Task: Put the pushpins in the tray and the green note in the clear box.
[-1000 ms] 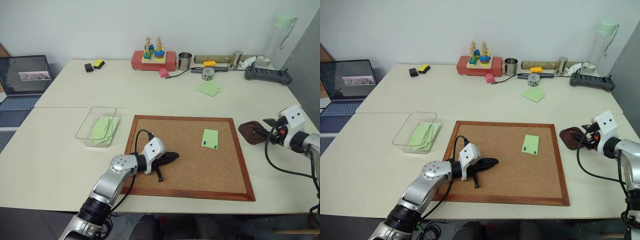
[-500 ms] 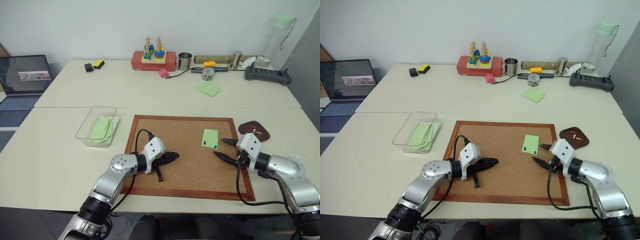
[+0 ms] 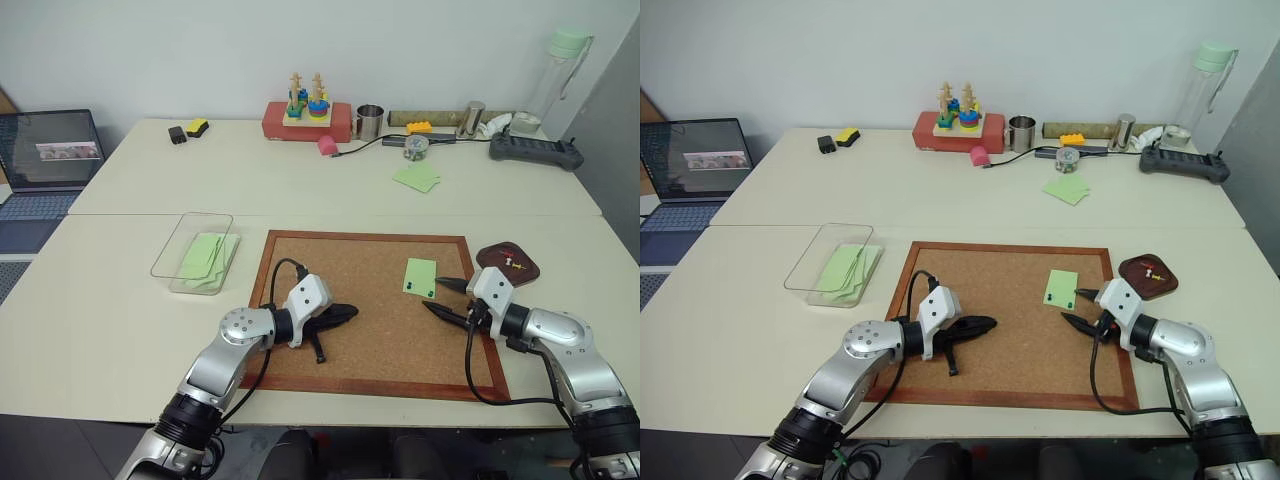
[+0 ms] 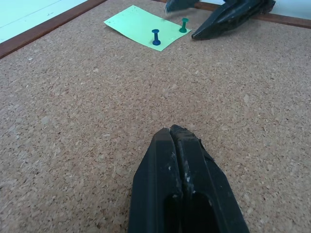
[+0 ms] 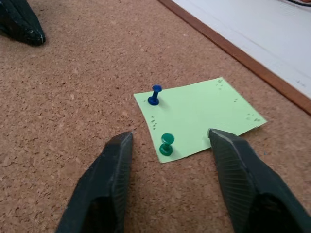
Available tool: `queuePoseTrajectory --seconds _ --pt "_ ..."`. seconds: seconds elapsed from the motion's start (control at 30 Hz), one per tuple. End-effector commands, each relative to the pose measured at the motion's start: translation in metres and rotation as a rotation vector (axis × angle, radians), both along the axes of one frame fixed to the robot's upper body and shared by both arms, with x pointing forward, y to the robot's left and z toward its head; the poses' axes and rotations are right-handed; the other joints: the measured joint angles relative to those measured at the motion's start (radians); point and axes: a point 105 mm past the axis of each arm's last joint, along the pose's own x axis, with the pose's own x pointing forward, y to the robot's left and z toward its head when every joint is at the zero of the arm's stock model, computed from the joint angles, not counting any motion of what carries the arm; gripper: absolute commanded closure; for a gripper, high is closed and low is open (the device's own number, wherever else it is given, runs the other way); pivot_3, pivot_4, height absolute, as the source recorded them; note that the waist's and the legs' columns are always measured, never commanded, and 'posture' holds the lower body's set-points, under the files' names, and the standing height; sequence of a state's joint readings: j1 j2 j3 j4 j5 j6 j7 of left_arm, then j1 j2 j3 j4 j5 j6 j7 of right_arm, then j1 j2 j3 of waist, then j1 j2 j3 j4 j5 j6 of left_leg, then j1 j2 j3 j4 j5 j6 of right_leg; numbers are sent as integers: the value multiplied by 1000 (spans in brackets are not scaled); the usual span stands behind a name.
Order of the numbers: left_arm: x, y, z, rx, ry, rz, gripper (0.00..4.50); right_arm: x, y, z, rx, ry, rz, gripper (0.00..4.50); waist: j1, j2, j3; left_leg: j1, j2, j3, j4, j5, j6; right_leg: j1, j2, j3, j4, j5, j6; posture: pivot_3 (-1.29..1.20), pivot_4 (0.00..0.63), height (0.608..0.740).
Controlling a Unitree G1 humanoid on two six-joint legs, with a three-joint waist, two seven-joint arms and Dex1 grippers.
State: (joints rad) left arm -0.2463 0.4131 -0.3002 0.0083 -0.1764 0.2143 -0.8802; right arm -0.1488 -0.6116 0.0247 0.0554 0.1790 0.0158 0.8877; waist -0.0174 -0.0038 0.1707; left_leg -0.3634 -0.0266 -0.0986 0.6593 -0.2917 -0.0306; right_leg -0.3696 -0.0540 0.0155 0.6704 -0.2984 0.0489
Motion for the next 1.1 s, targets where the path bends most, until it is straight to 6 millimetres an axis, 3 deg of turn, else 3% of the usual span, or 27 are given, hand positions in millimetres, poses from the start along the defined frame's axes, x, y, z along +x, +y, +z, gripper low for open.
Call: queuePoseTrajectory --seconds 0.03,0.3,1.1 --pt "-12 16 -41 116 151 38 4500 2 3 3 17 -4 14 2990 0 0 0 0 0 0 0 0 0 0 0 0 0 0 0 0 150 740" --pt "-13 17 -42 118 153 36 4500 3 3 3 37 13 14 4464 0 0 0 0 0 0 0 0 0 0 0 0 0 0 0 0 150 740" --pt "-15 17 -46 131 161 40 4500 0 17 29 167 -12 63 4464 -5 0 0 0 0 0 -1 0 0 -1 0 0 0 0 0 0 150 740"
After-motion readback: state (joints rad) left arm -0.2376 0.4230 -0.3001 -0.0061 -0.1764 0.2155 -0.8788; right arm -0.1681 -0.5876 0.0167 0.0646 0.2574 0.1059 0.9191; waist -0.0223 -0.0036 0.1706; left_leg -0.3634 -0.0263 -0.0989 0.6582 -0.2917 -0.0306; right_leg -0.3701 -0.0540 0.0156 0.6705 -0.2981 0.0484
